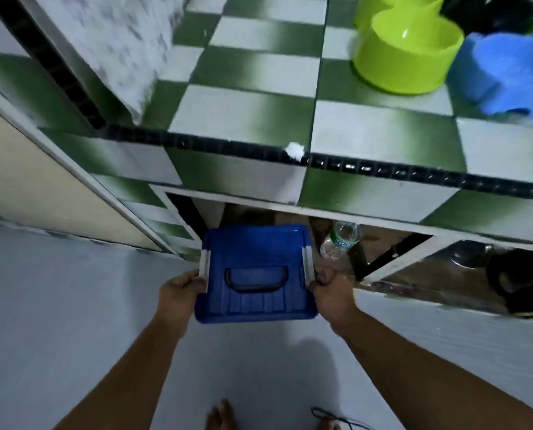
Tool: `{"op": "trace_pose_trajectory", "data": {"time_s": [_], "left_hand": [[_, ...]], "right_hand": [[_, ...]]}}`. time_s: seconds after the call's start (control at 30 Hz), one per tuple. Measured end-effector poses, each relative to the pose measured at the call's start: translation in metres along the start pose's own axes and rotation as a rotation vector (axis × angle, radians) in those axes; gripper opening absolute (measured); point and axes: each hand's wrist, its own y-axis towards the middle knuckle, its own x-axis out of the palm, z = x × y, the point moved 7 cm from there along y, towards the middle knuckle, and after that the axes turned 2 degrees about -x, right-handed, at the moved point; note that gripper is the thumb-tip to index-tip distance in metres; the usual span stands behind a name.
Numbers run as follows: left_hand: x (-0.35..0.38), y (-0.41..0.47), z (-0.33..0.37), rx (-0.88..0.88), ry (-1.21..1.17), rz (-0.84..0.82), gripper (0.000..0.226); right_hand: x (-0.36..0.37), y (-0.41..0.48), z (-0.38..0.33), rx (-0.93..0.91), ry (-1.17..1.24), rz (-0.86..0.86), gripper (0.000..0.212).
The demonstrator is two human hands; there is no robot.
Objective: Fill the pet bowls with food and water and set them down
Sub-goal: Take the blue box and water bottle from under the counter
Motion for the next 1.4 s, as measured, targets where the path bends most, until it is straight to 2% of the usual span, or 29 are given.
{"op": "trace_pose_trajectory", "data": {"time_s": [0.07, 0.23, 0.4, 0.67, 0.8, 1.07, 1.2, 1.4], "left_hand": [[-0.018, -0.035, 0.010, -0.021, -0.027, 0.011, 0.033], [-0.054, -0.118, 0.042, -0.028, -0.020, 0.051, 0.042], [-0.075, -0.187, 0.081, -0.002, 0.023, 0.065, 0.038], [-0.082, -0.270, 0.150, 0.088, -0.002, 0.049, 0.021], [-0.071, -0.301, 0.176, 0.082, -0.137, 0.038, 0.010], [-0.045, -0.319, 0.201, 0.023, -0.335, -0.029, 0.017], [-0.026, -0.315, 0.213, 0.027, -0.375, -0.107, 0.017], [0.005, -0.288, 0.247, 0.057, -0.359, -0.197, 0.014]], "right_hand": [[-0.002, -0.030, -0.022, -0.022, 0.004, -0.084, 0.038], [-0.029, -0.109, -0.072, -0.003, 0.005, -0.102, 0.044], [-0.057, -0.175, -0.112, -0.008, 0.018, -0.122, 0.045], [-0.114, -0.226, -0.187, -0.068, 0.164, -0.099, 0.027], [-0.142, -0.222, -0.237, -0.156, 0.104, -0.136, 0.025], [-0.170, -0.178, -0.339, -0.332, -0.205, -0.146, 0.010], [-0.166, -0.148, -0.390, -0.434, -0.409, -0.162, 0.012], [-0.148, -0.090, -0.459, -0.521, -0.611, -0.102, 0.026]]}}
